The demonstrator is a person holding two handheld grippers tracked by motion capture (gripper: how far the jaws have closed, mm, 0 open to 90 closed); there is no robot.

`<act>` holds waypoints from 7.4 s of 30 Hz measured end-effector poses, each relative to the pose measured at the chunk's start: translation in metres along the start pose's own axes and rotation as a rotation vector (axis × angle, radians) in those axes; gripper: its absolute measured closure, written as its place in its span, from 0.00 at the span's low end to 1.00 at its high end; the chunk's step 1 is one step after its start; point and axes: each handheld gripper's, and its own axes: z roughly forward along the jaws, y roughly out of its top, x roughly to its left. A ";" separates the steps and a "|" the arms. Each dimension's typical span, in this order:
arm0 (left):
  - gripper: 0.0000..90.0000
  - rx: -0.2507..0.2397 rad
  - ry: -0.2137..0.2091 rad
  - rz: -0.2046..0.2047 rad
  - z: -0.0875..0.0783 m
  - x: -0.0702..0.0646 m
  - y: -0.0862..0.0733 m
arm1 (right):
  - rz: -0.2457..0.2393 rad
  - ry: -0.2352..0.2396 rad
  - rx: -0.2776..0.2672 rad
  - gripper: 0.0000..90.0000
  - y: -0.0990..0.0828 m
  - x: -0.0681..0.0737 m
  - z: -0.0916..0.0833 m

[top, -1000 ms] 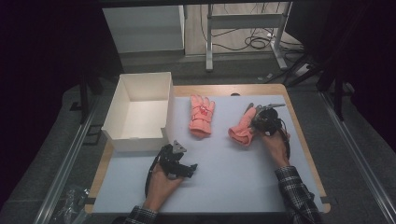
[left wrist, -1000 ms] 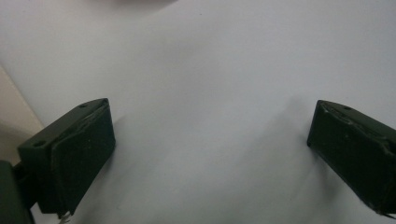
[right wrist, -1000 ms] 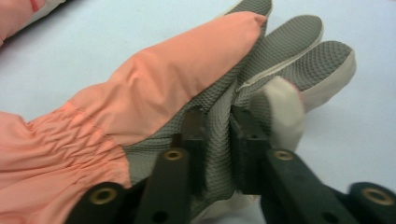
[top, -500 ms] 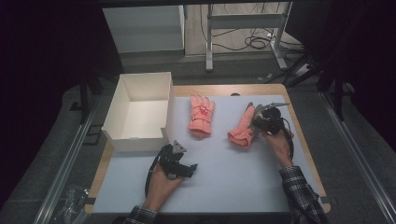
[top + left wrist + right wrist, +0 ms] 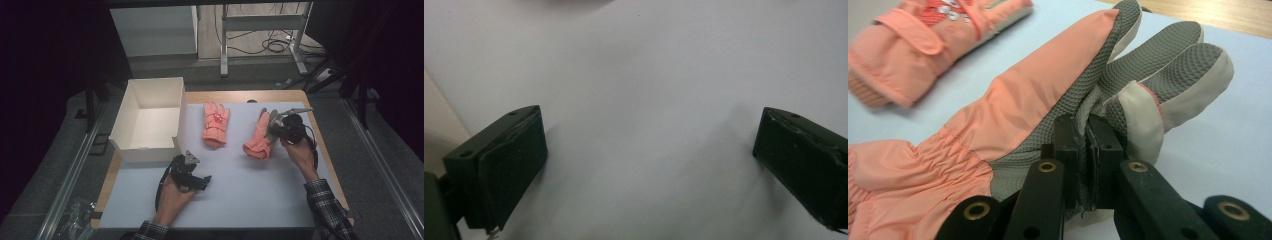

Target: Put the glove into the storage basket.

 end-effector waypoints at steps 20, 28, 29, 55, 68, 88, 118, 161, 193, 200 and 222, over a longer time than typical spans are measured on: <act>0.01 0.000 0.001 0.005 0.000 0.000 0.000 | -0.126 0.201 -0.027 0.94 -0.011 0.045 -0.039; 0.01 -0.002 0.002 0.004 0.000 0.000 0.000 | -0.198 0.297 -0.006 0.94 -0.025 0.072 -0.044; 0.01 -0.002 0.001 0.005 0.000 0.000 0.000 | -0.198 0.297 -0.006 0.94 -0.025 0.072 -0.044; 0.01 -0.001 0.000 -0.001 0.000 0.000 0.000 | -0.264 0.310 0.061 0.80 -0.060 0.078 -0.012; 0.01 0.000 0.001 0.004 0.000 0.000 0.000 | -0.259 0.267 0.019 0.64 -0.048 0.071 -0.022; 0.01 0.000 0.001 0.003 0.000 0.000 0.000 | -0.236 0.256 -0.012 0.60 -0.009 0.071 -0.017; 0.01 -0.002 0.000 0.001 0.000 0.000 0.000 | -0.225 0.264 0.007 0.50 0.052 0.091 0.045; 0.01 -0.002 -0.001 -0.001 0.000 0.000 0.000 | -0.210 0.137 0.099 0.49 0.096 0.100 0.157; 0.01 0.001 0.000 0.000 0.000 0.000 0.000 | -0.220 0.243 0.113 0.95 0.109 0.113 0.114; 0.01 0.001 0.000 0.000 0.000 0.000 0.000 | -0.212 0.280 0.107 0.95 0.110 0.116 0.094; 0.01 0.000 0.001 0.001 0.000 0.000 0.000 | -0.223 0.345 0.102 0.95 0.071 0.114 -0.005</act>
